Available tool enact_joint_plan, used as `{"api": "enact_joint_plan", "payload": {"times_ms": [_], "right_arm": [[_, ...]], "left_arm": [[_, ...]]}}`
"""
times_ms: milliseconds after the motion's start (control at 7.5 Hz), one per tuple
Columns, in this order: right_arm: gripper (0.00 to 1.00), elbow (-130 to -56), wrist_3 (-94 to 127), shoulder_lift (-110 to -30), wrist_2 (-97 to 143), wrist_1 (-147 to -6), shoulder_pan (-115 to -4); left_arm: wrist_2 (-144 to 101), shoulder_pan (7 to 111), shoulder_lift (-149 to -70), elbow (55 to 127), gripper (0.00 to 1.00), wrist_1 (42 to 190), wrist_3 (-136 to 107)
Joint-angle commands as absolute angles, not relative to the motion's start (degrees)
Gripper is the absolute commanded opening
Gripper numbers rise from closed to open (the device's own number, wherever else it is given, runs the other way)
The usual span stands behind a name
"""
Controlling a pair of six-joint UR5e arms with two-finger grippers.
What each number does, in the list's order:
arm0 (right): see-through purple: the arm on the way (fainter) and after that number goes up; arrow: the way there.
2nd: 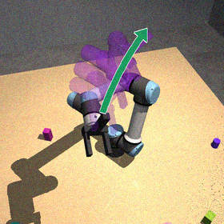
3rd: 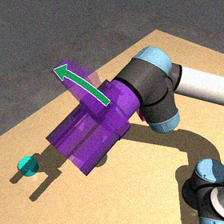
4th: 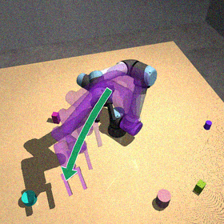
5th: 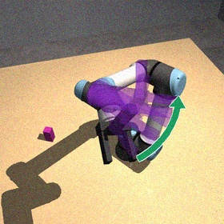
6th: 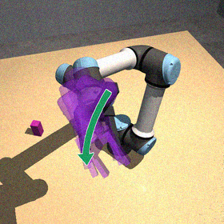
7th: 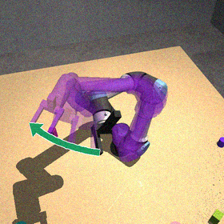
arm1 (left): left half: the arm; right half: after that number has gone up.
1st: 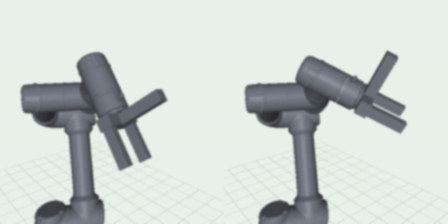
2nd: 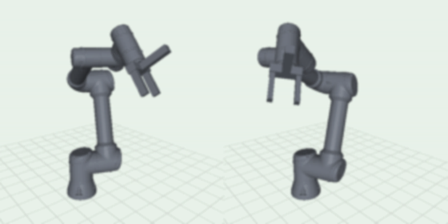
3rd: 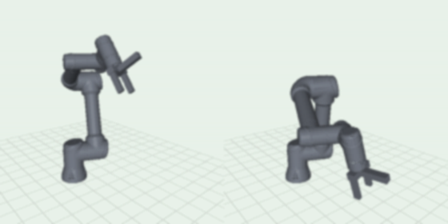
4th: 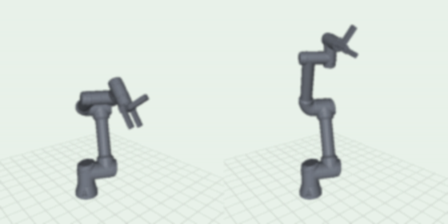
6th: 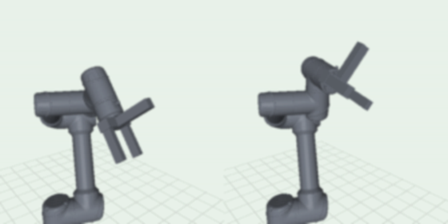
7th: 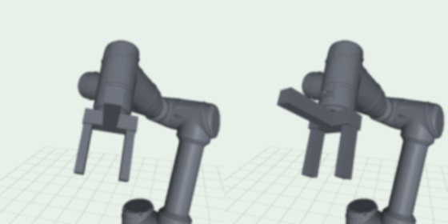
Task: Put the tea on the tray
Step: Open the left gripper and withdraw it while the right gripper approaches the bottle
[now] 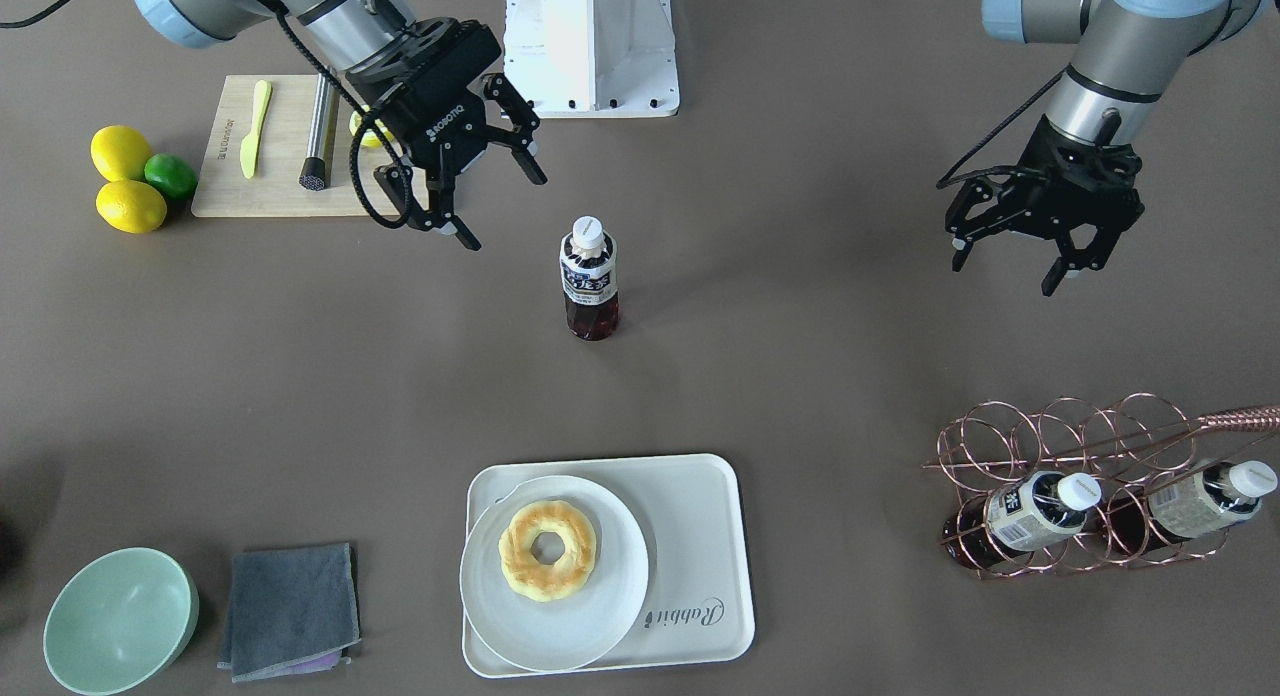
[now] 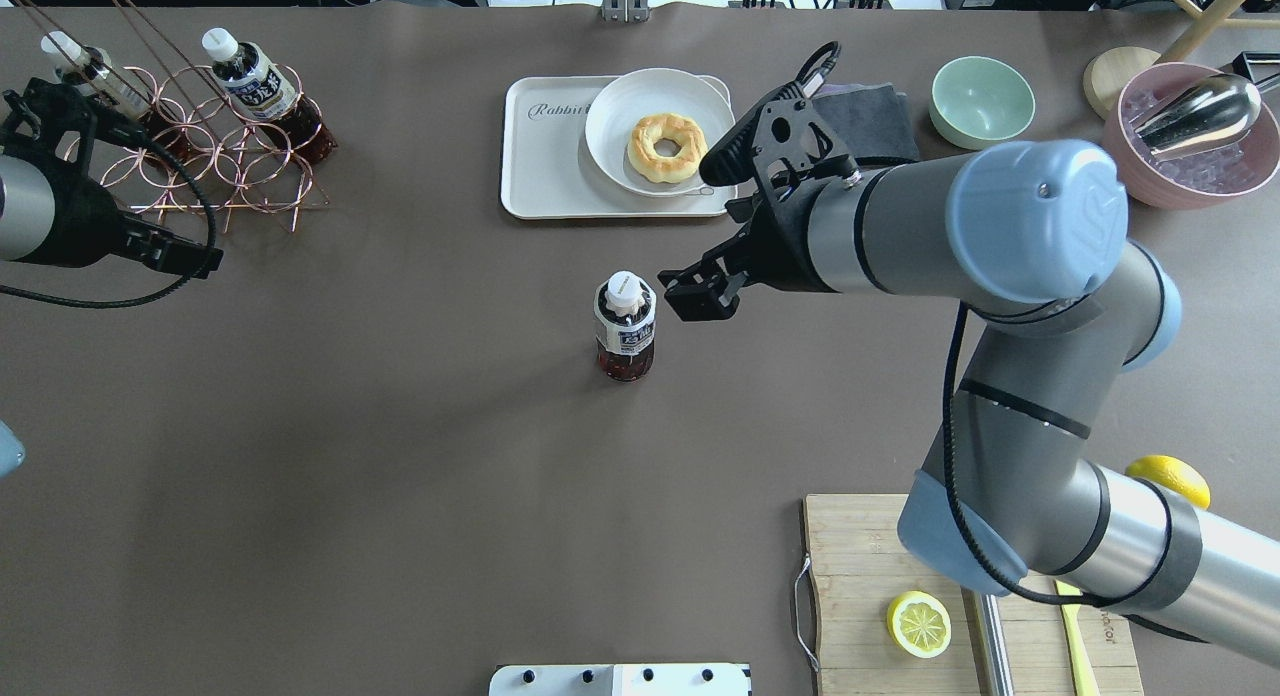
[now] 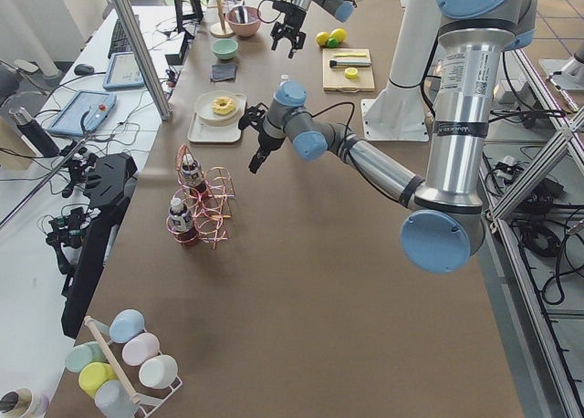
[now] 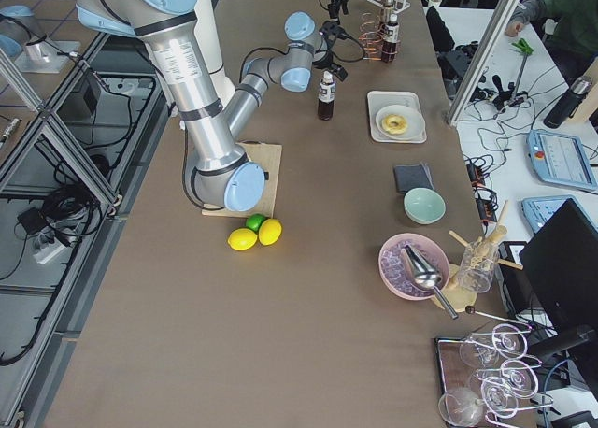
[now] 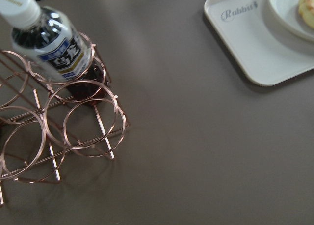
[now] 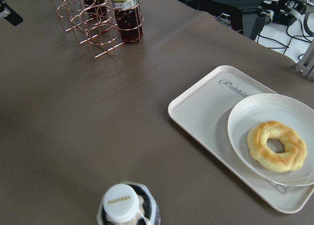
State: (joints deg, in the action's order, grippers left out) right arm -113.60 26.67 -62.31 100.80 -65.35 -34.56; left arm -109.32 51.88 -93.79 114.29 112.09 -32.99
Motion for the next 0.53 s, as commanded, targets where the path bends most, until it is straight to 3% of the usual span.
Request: {"api": "enact_joint_plan", "payload": {"times_ms": [0, 400], "right_arm": [[1.0, -112.86, 27.07, -60.29, 87.24, -65.57, -25.09], [0.98, -106.64, 27.33, -56.18, 81.14, -64.69, -22.5]], "left_arm": [[-109.42, 53.26, -91.32, 112.77, 0.99, 112.68, -29.97], [-109.42, 53.26, -91.14, 112.24, 0.99, 114.52, -30.06]]}}
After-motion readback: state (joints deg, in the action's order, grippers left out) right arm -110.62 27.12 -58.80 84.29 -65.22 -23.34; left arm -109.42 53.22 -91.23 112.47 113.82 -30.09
